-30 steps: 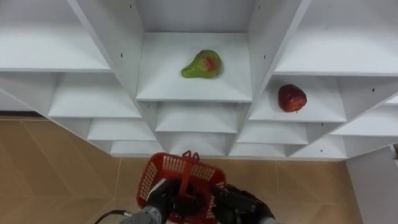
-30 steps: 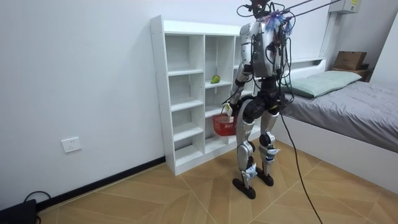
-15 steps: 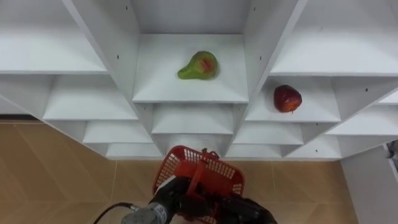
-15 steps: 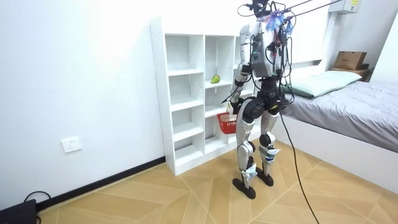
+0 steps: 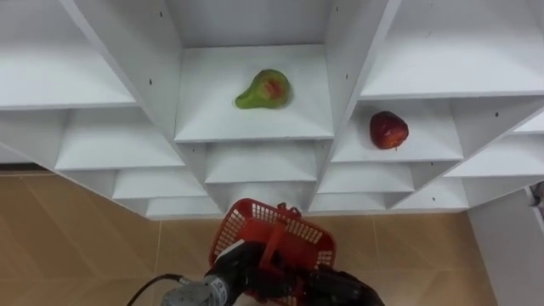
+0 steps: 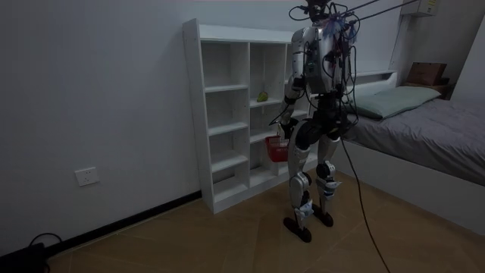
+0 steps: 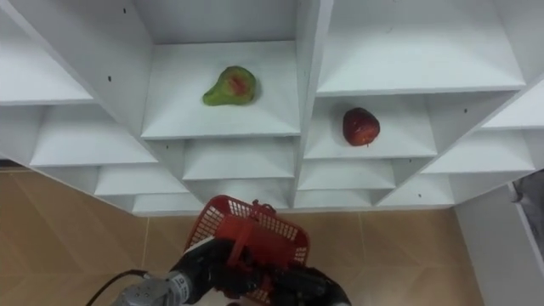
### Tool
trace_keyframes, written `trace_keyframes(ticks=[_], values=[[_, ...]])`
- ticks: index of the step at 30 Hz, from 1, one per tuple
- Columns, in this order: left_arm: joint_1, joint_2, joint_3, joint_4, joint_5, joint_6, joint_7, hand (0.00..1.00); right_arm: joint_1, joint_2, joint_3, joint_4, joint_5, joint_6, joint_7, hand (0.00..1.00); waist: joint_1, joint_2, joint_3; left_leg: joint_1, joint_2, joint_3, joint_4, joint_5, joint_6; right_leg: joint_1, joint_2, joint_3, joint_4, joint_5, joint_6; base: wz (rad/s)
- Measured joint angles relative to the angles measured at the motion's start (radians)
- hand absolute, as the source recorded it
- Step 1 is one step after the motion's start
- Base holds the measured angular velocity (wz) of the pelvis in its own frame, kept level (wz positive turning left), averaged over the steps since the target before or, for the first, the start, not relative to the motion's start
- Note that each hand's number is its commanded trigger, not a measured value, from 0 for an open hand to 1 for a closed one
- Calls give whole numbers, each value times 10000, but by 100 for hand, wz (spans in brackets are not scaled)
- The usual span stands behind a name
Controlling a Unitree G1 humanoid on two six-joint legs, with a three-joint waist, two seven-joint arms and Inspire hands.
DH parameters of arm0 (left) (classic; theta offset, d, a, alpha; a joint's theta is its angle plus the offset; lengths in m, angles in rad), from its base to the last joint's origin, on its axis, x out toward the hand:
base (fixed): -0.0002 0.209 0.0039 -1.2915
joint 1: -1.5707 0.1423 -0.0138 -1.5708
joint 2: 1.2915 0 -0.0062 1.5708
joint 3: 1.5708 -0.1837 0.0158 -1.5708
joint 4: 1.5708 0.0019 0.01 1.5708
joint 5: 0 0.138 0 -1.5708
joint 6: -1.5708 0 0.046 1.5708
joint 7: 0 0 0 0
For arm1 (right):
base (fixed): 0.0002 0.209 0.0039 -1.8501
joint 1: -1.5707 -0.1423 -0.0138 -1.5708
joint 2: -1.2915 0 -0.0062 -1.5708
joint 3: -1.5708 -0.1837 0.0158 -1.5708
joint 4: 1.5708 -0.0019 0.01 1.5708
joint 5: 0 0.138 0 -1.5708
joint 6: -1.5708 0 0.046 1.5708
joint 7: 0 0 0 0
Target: Collect fruits from the closet
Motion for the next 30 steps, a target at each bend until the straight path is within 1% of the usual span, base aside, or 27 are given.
trace_keyframes(ticks=[7, 10, 11, 16, 21, 23, 29, 30], values=[[-16, 3, -20, 17, 99, 12, -145, 100, -9, -24, -46, 10, -218, -3, 0, 100, -109, 4, 2, -30, 3, -13, 27, 4, 2, 1, -4, -20, 8, 1, -2, 1], [-15, -4, -43, 15, 453, 12, -203, 100, 12, -68, -51, 11, -297, -8, -5, 100, -214, 6, 0, -65, -1, -19, 19, 10, 1, -2, -2, -48, 7, 1, -1, 4], [-19, -6, -71, 5, 496, 12, -232, 100, 38, -69, -49, 8, -295, -14, -5, 100, -231, 20, -13, -128, -2, -15, 20, 9, 1, -55, 1, -45, 11, 1, -2, 0], [-46, -18, -269, 99, 505, 10, -447, 100, 38, -201, 5, 68, -292, -33, -6, 100, -235, 36, -22, -178, -2, 1, 64, 41, -4, -125, -1, -34, 32, 2, -5, 0], [-111, -172, -489, 389, 505, 1, -734, 100, -44, -188, 94, 324, -292, -36, -4, 100, -235, 26, -17, -168, 1, 22, 62, 42, -3, -132, -18, -29, 24, 1, -4, 0], [-107, -100, -606, 423, 516, 2, -914, 100, -45, -187, 86, 346, -291, -32, -4, 100, -246, 17, -11, -155, 13, 95, 62, 42, -2, -143, -27, -1, 29, 2, -4, -6], [-116, -111, -614, 426, 714, -6, -1126, 100, -54, -186, 105, 368, -292, -24, -6, 100, -253, -24, 11, -170, 8, 166, 81, 43, -1, -199, -48, 93, 39, 1, -5, -3], [-122, -114, -615, 426, 715, -6, -1126, 100, -64, -187, 108, 368, -292, -24, -11, 61, -251, -29, 13, -189, 8, 169, 86, 43, -1, -228, -54, 97, 48, 0, -6, 0]])
